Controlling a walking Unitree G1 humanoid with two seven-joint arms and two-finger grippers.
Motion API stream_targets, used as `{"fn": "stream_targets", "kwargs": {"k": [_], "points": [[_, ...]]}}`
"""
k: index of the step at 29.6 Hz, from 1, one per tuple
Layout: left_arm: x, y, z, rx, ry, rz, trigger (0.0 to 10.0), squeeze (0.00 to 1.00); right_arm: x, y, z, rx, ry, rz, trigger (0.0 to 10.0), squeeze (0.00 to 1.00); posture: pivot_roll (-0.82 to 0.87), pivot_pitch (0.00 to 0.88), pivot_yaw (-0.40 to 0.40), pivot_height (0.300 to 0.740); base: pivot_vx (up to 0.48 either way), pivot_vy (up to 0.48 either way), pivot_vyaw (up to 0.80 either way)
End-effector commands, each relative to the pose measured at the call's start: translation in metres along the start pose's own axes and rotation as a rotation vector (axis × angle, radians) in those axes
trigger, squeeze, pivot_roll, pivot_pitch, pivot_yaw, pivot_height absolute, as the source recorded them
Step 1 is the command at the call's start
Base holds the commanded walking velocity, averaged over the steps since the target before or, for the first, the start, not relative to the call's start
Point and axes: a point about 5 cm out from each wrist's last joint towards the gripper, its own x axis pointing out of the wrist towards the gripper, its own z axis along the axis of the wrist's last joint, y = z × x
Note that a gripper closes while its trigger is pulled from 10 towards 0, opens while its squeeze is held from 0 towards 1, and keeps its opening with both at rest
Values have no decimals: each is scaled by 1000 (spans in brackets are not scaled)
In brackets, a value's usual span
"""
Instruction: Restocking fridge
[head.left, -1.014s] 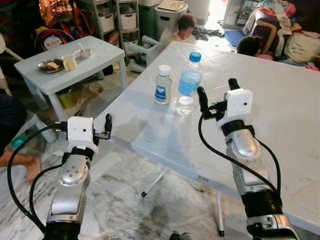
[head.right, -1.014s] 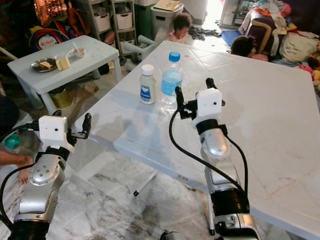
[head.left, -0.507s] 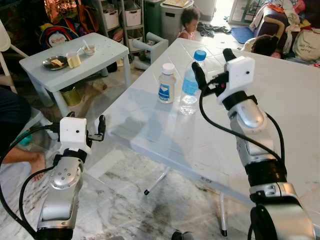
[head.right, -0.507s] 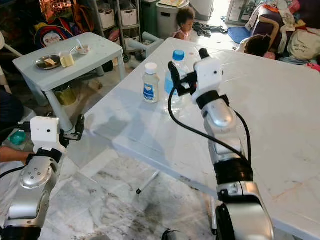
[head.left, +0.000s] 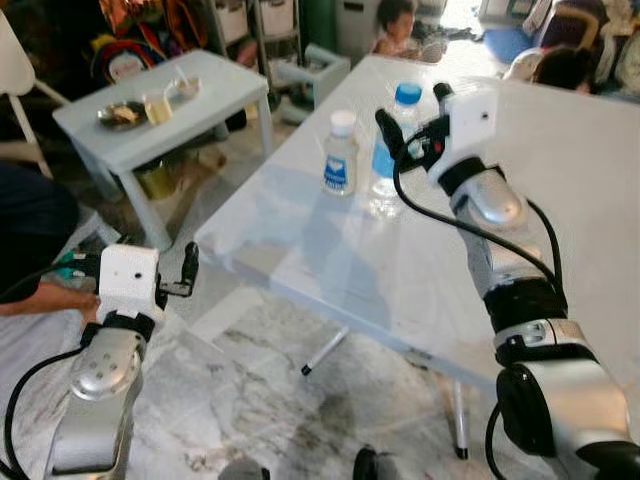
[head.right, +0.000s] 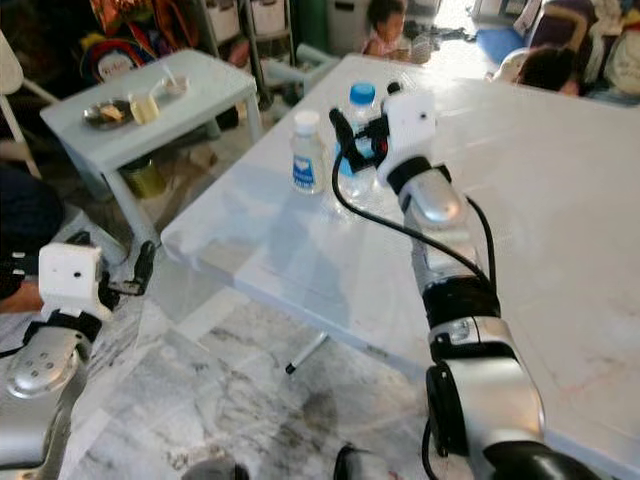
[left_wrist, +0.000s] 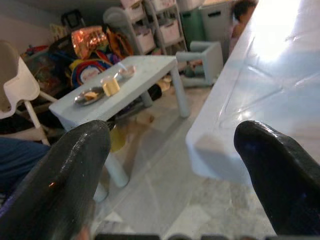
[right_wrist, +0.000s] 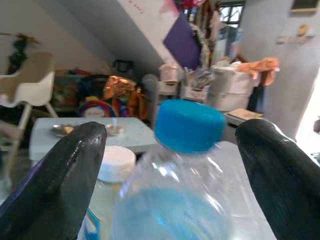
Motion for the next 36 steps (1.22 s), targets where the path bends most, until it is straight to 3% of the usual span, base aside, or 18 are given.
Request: {"fn": "stream_targets", "kwargs": {"k": [1,3,16,20,27,30,33,36], "points": [[-3,3,2,18,7,-8,10000,0,7,1,7,9,-15,29,4902,0,223,157,57,740,0,0,0],[-4,4,2,19,13,-11,10000,0,11,2,9,2,-12,50,0,0,224,159,57,740,0,0,0],[-2,-1,2,12,27,-19,10000,0,20,6,15,-45,4,117,0,0,205,146,44,740,0,0,0],[2,-5,2,4,31,-30,10000,0,19,3,12,-116,59,120,0,0,189,128,42,740,0,0,0],[12,-12,-2,-7,43,-50,10000,0,13,-8,2,-153,162,103,0,0,169,96,35,740,0,0,0],[16,-15,-5,11,70,-34,10000,0,10,-9,-1,-125,166,99,0,0,159,78,34,740,0,0,0],[20,-15,-7,0,73,-5,10000,0,4,-5,-1,-37,114,89,0,0,138,65,31,740,0,0,0],[21,-15,-7,-17,65,5,10000,0,-1,0,2,-4,70,95,0,0,129,59,23,740,0,0,0]]}}
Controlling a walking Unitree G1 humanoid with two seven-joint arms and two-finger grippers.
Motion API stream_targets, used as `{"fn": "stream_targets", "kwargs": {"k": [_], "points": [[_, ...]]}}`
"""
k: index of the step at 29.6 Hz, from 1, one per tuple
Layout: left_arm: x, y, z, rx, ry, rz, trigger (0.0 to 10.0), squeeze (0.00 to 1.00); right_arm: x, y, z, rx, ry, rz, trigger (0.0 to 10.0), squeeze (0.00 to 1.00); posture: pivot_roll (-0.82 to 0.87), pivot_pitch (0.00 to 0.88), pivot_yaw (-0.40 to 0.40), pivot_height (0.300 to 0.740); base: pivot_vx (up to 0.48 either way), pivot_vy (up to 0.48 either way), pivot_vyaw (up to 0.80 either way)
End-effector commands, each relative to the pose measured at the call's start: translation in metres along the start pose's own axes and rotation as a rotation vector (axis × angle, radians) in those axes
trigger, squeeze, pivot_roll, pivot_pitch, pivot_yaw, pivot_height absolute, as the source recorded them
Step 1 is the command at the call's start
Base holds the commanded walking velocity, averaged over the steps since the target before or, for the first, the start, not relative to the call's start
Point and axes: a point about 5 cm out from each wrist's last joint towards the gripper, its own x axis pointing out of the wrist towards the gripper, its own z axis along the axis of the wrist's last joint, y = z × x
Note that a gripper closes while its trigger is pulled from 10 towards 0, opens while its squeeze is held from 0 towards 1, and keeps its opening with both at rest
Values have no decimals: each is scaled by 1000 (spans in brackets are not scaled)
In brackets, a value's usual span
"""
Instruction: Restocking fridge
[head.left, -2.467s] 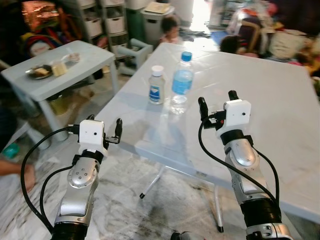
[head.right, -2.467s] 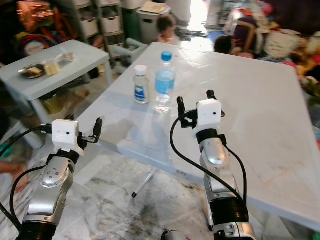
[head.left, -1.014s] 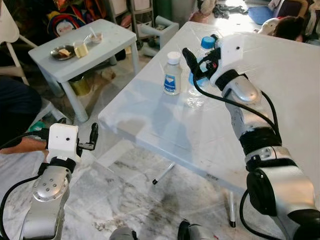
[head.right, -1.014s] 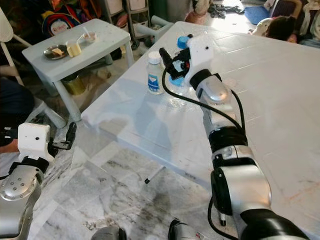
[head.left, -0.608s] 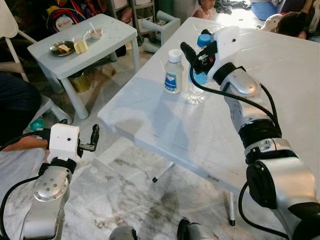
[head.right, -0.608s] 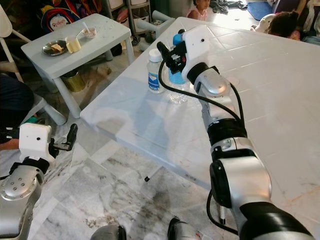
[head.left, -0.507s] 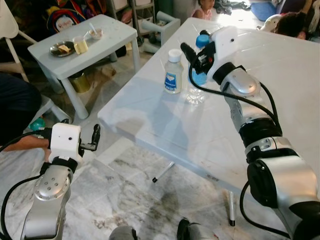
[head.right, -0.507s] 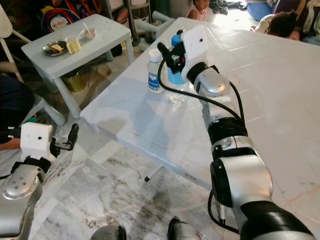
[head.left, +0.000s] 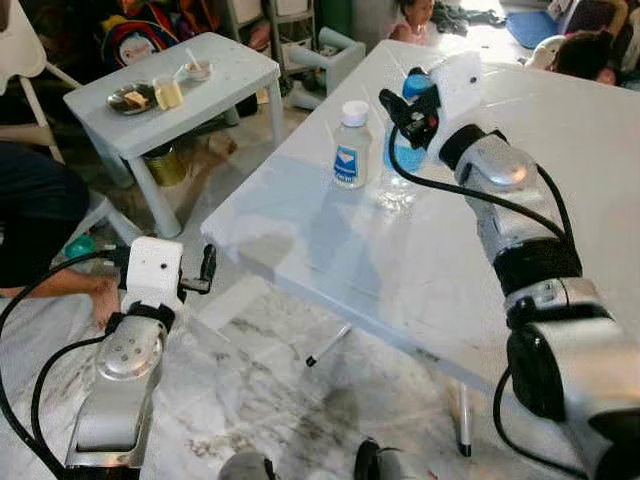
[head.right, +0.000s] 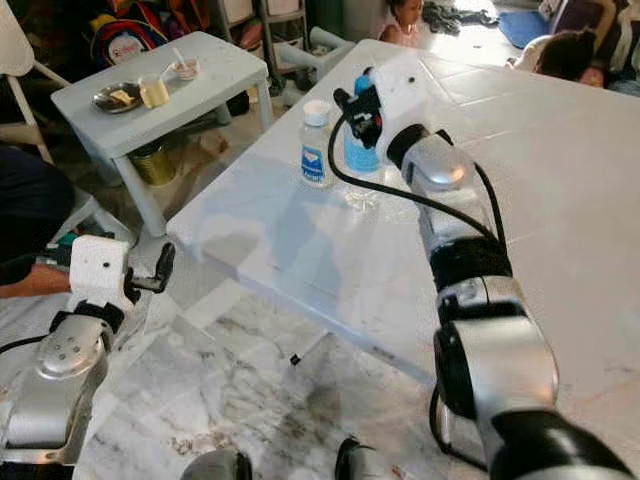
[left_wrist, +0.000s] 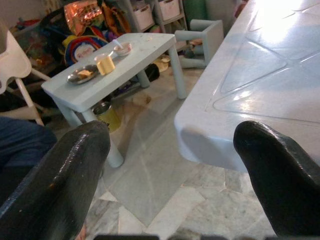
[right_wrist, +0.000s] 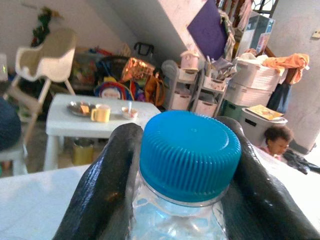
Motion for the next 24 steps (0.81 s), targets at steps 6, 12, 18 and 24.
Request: {"fn": "stream_targets", "kwargs": {"k": [6,12,18,24], "points": [[2,-1,-11,-37,11,67,10000,0,-23,25,-7,131,-61,-28,9725,0,104,14,-15,740,0,0,0],[9,-9,-10,-62,2,75,10000,0,-48,38,-20,176,-50,-154,10000,0,93,0,-27,740,0,0,0],[13,-7,-15,-64,2,81,10000,0,-67,47,-26,149,-49,-219,10000,0,55,0,-27,740,0,0,800],[15,-14,-19,-73,2,74,10000,0,-77,57,-30,138,-29,-175,10000,0,45,0,-39,740,0,0,800]]}}
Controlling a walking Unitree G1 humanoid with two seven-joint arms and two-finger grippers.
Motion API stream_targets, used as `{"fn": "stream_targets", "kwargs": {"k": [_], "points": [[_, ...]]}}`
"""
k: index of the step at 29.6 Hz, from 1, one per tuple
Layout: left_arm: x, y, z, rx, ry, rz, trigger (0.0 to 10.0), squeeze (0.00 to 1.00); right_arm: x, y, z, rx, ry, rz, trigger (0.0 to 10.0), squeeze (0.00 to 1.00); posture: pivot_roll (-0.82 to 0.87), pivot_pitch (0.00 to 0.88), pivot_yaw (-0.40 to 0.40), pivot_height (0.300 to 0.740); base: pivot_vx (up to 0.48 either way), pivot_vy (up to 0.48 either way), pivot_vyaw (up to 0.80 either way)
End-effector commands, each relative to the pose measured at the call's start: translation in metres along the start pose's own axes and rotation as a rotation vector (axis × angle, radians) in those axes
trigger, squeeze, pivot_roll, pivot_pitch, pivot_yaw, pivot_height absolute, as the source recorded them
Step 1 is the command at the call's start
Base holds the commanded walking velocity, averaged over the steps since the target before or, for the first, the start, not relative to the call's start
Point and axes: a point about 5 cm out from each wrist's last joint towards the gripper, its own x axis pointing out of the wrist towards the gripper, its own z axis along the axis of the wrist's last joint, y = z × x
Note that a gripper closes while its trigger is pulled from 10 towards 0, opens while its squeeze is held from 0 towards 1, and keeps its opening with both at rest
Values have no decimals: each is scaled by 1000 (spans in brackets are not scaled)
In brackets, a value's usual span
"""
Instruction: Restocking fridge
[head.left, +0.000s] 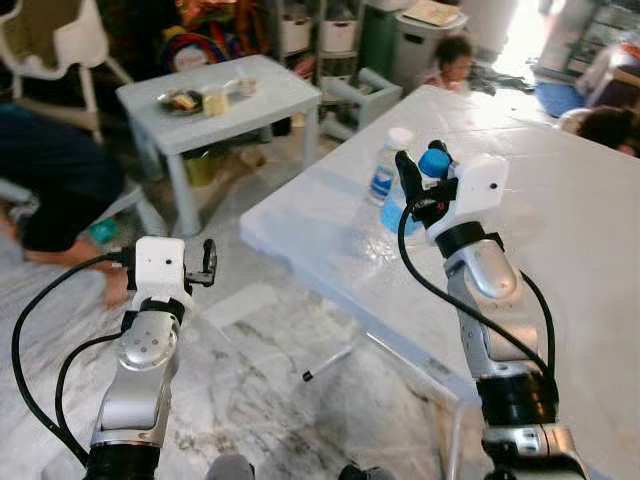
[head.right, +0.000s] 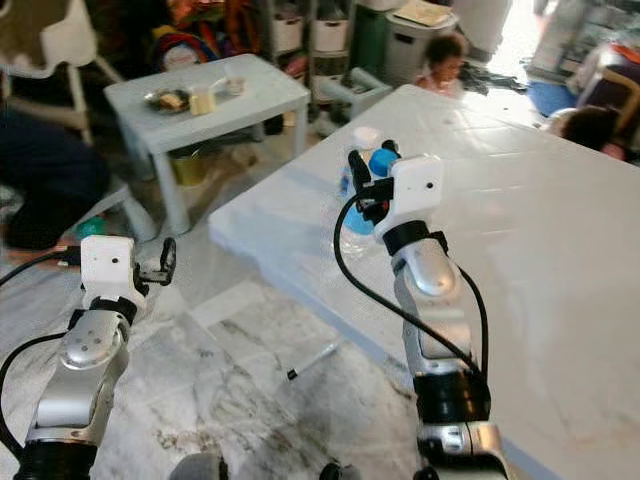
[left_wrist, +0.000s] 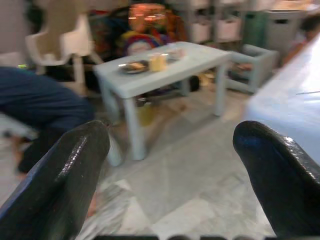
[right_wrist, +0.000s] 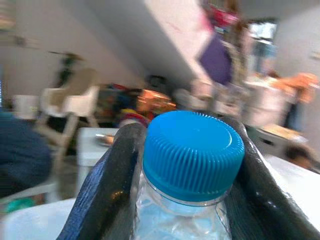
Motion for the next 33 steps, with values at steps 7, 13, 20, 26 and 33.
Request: {"fn": "stream_targets", "kwargs": {"k": [7,13,20,26,33], "points": [[3,-8,-5,-21,-1,8,10000,0,-5,11,-10,25,34,23,10000,0,47,0,-44,740,0,351,800],[2,-5,-10,-21,9,19,10000,0,-11,18,-12,16,46,45,10000,0,44,0,-45,740,0,42,794],[-14,3,-34,30,65,6,10000,0,-33,17,-32,13,109,27,10000,0,44,0,-38,740,0,0,794],[-27,2,-49,45,79,-10,10000,0,-49,14,-54,-60,182,32,10000,0,41,0,-36,740,0,0,794],[-34,-5,-53,41,66,-46,10000,0,-65,-2,-68,-72,243,-58,10000,0,36,0,-34,740,0,0,794]]}}
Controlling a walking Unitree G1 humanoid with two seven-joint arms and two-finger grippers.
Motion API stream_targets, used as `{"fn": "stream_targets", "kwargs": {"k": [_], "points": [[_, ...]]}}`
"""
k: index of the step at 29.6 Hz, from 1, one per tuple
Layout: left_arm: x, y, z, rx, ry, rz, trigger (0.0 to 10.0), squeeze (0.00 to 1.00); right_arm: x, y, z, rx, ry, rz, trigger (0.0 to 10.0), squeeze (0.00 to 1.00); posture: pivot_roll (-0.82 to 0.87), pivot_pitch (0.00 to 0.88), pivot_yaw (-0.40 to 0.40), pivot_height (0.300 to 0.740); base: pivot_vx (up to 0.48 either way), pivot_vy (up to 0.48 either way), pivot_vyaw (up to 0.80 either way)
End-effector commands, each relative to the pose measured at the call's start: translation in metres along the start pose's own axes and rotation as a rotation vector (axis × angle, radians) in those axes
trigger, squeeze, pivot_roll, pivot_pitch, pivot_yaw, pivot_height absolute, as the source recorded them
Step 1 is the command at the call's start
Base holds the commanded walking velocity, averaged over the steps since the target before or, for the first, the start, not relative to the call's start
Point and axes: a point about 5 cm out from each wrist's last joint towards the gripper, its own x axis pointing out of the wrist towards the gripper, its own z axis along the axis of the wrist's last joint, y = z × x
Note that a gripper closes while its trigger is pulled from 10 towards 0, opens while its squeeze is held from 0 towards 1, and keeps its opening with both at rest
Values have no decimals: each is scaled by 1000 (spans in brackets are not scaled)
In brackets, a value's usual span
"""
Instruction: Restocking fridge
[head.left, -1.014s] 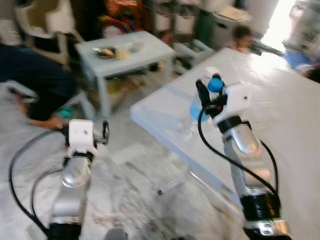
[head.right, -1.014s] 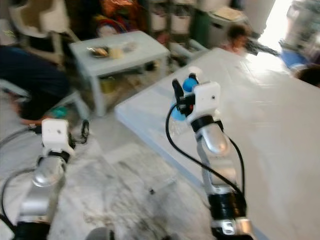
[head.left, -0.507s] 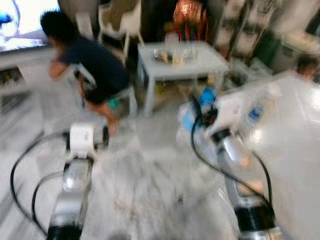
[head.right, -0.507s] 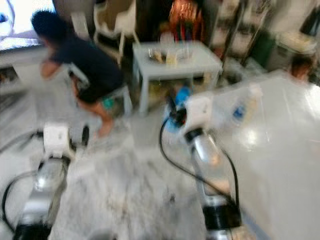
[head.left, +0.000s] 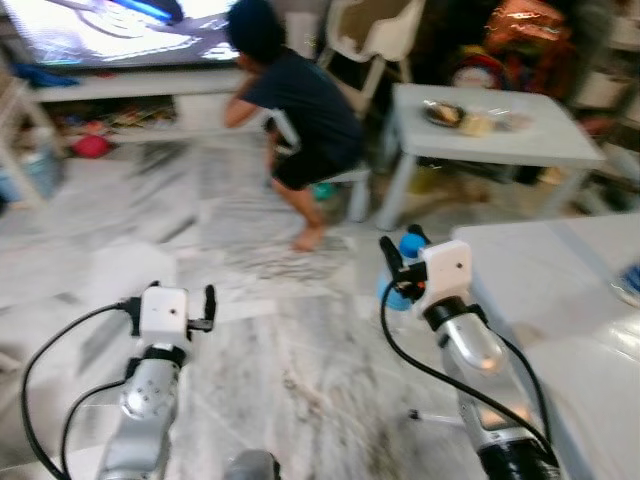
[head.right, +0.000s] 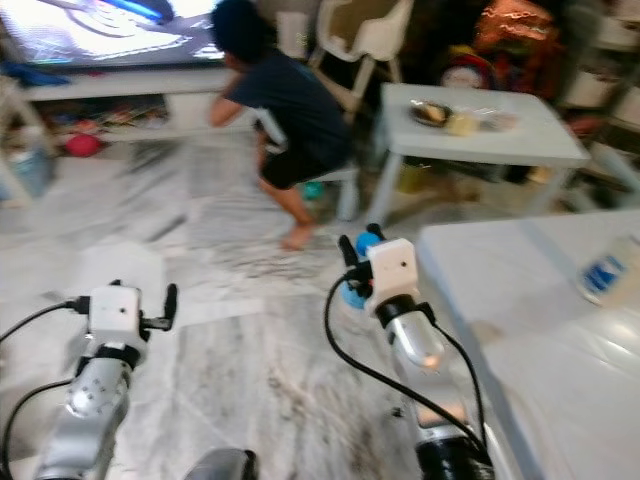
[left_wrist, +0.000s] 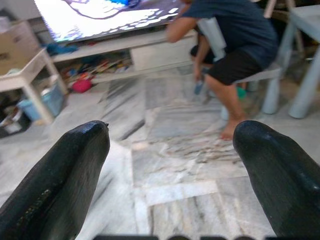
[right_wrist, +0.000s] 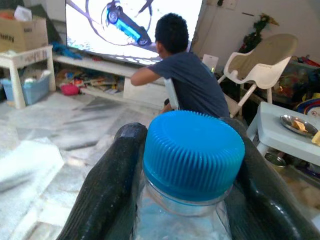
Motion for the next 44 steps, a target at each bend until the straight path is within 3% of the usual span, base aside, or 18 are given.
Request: {"fn": "stream_targets", "kwargs": {"k": [1,6,17,22,24,30,34,37,40,42,44], "points": [[0,1,0,11,-6,-7,10000,0,-3,-10,-2,11,-8,-93,10000,0,33,0,-29,740,0,0,794],[0,6,1,6,-18,11,10000,0,-12,-14,-14,71,33,-178,10000,0,33,0,-24,740,0,0,794],[-2,12,-5,-16,14,26,10000,0,-19,-13,-22,86,57,-197,10000,0,27,0,-23,740,0,0,794],[-2,9,-6,-14,8,-1,10000,0,-20,-14,-24,93,63,-201,10000,0,26,0,-24,740,0,369,791],[-2,10,-6,-17,10,2,10000,0,-21,-14,-25,126,72,-211,10000,0,25,0,-25,740,0,480,0],[-1,10,-5,-16,9,2,10000,0,-26,-18,-35,92,138,-230,10000,0,30,0,-32,740,0,480,0],[0,12,-5,-14,11,1,10000,0,-25,-17,-36,121,144,-213,10000,0,30,0,-31,740,0,480,0],[2,13,-4,-13,8,-1,10000,0,-23,-19,-38,48,162,-221,10000,0,32,0,-31,740,0,480,0],[2,13,-3,-11,7,-6,10000,0,-22,-16,-40,86,173,-204,10000,0,35,0,-32,740,0,480,0],[3,13,-3,-11,7,-7,10000,0,-22,-17,-41,38,182,-218,10000,0,35,0,-32,740,0,480,0],[3,12,-3,-9,7,-9,10000,0,-22,-19,-42,47,186,-266,10000,0,37,0,-32,740,0,480,0]]}}
